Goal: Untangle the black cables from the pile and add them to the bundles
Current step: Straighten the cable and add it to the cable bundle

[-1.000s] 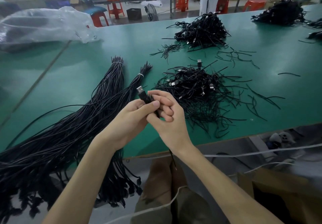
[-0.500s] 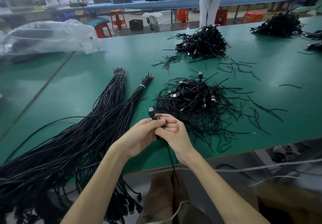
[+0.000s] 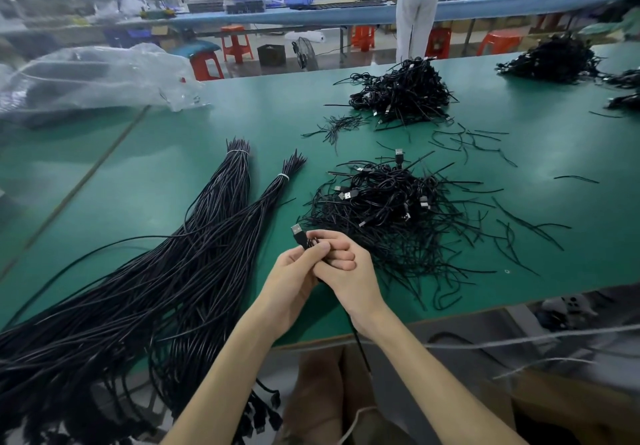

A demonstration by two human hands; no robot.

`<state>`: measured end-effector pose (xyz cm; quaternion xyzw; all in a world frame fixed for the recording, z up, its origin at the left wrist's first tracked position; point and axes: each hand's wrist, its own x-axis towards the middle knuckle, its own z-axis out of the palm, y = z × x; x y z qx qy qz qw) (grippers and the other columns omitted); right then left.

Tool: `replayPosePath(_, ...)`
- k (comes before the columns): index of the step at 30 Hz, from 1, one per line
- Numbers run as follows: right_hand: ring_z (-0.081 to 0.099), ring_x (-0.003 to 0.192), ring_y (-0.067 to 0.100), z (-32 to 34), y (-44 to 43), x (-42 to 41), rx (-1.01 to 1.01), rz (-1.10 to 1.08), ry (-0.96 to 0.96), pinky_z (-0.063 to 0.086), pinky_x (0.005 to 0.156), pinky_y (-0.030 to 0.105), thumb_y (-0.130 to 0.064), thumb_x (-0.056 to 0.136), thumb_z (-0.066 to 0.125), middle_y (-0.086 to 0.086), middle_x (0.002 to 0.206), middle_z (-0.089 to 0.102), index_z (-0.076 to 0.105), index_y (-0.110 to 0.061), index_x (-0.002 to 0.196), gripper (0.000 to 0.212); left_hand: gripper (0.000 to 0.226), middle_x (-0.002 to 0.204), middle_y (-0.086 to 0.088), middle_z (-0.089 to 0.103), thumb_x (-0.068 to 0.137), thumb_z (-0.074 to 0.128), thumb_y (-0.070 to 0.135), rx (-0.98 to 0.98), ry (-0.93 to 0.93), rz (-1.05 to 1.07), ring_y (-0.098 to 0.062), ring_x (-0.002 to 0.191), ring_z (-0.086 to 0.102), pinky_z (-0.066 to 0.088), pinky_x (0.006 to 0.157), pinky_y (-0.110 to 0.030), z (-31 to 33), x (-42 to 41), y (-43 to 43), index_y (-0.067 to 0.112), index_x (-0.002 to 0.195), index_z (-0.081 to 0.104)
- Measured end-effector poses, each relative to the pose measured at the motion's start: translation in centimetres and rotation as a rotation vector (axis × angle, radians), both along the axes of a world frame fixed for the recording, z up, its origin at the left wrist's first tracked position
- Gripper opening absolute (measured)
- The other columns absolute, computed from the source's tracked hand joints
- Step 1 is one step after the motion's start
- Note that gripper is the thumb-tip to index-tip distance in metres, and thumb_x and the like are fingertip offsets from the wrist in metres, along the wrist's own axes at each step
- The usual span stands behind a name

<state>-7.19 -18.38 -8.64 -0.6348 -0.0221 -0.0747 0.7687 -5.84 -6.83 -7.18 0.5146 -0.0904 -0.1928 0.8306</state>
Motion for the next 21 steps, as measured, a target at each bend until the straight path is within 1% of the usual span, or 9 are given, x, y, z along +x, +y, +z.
replayPosePath(3,0.074,0.101,0.016,-0.03,-0.08,0.04,0.009,-0.016,0.002,0.056,0.084,0.021,-0.001,0.083,0.07,0.001,0.105,0.078,0.072,-0.018,0.116,0.037,0.024,0.095,-0.018,0.076,0.1,0.06,0.019,0.001,0.008,-0.008,-0.023,0.09,0.075,0.058,0.084,-0.028,0.03,0.07,0.03,0.007,0.101,0.08)
replayPosePath(6,0.074,0.098,0.011,-0.03,-0.02,0.02,0.005,-0.021,0.007,0.055,0.079,0.017,-0.002,0.084,0.071,-0.004,0.103,0.078,0.072,-0.019,0.115,0.036,0.024,0.095,-0.019,0.077,0.101,0.06,0.018,0.024,0.0,0.027,-0.024,0.088,0.075,0.059,0.082,-0.029,-0.19,0.03,-0.06,0.005,0.1,0.08)
replayPosePath(9,0.074,0.096,0.01,-0.01,0.03,0.0,-0.006,-0.026,0.005,0.056,0.077,0.016,0.0,0.083,0.072,-0.005,0.101,0.078,0.072,-0.019,0.114,0.036,0.022,0.093,-0.019,0.077,0.096,0.065,0.021,0.016,0.006,0.052,-0.023,0.086,0.076,0.059,0.079,-0.027,-0.24,0.0,-0.05,0.005,0.098,0.081)
replayPosePath(11,0.075,0.094,0.012,-0.03,0.04,-0.02,-0.008,-0.031,0.0,0.056,0.077,0.018,-0.001,0.08,0.071,-0.002,0.099,0.078,0.072,-0.019,0.114,0.039,0.023,0.095,-0.019,0.077,0.097,0.063,0.021,0.0,0.01,0.021,-0.022,0.088,0.075,0.058,0.08,-0.027,-0.26,0.06,0.06,0.006,0.099,0.081)
replayPosePath(13,0.075,0.092,0.015,-0.1,0.06,-0.07,-0.001,-0.031,-0.001,0.057,0.077,0.02,-0.004,0.076,0.07,0.0,0.097,0.078,0.072,-0.02,0.113,0.041,0.025,0.097,-0.018,0.077,0.102,0.057,0.017,0.0,0.008,-0.011,-0.022,0.091,0.075,0.058,0.083,-0.027,-0.32,0.09,0.12,0.006,0.103,0.08)
replayPosePath(15,0.075,0.092,0.015,-0.14,0.02,-0.06,-0.001,-0.023,-0.001,0.057,0.078,0.02,-0.005,0.075,0.068,0.001,0.097,0.078,0.072,-0.021,0.114,0.042,0.028,0.097,-0.018,0.077,0.105,0.054,0.016,0.007,0.004,-0.011,-0.022,0.091,0.075,0.058,0.084,-0.027,-0.44,0.07,0.1,0.006,0.104,0.08)
replayPosePath(18,0.075,0.095,0.016,-0.1,-0.11,0.06,-0.014,0.03,0.01,0.057,0.08,0.021,-0.004,0.077,0.067,0.002,0.1,0.078,0.072,-0.022,0.116,0.043,0.029,0.101,-0.021,0.076,0.106,0.052,0.015,0.016,0.002,-0.001,-0.024,0.095,0.075,0.058,0.085,-0.029,-0.57,0.02,0.19,0.005,0.105,0.08)
replayPosePath(21,0.075,0.096,0.018,-0.1,-0.06,0.06,-0.036,0.035,0.012,0.058,0.082,0.024,-0.006,0.075,0.067,0.003,0.101,0.079,0.073,-0.025,0.113,0.043,0.028,0.103,-0.022,0.076,0.105,0.053,0.014,0.018,0.011,0.002,-0.025,0.096,0.075,0.058,0.084,-0.028,-0.58,0.0,0.38,0.005,0.106,0.08)
